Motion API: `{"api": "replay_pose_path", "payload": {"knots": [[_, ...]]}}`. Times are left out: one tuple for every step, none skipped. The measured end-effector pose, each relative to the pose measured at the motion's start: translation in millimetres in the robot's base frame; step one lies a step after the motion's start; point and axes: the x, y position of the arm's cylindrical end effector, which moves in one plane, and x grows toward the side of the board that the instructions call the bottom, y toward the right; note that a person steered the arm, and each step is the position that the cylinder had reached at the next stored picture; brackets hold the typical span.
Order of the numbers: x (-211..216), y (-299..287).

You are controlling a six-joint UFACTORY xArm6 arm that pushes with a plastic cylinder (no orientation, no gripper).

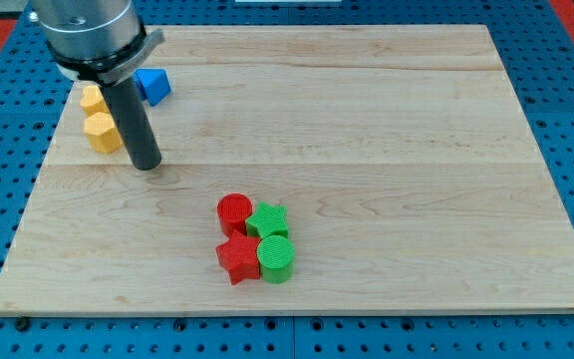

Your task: Push the yellow hexagon closer to the yellow heart

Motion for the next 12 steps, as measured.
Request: {"api": "replay_pose_path", "payload": {"knots": [[-23, -16], [-34, -45], [-30, -54], [-6, -54], [-4, -67], [-12, -68], [-15, -57], [-12, -50], [12, -70], [12, -105], [-8, -105], [-19, -90]]}}
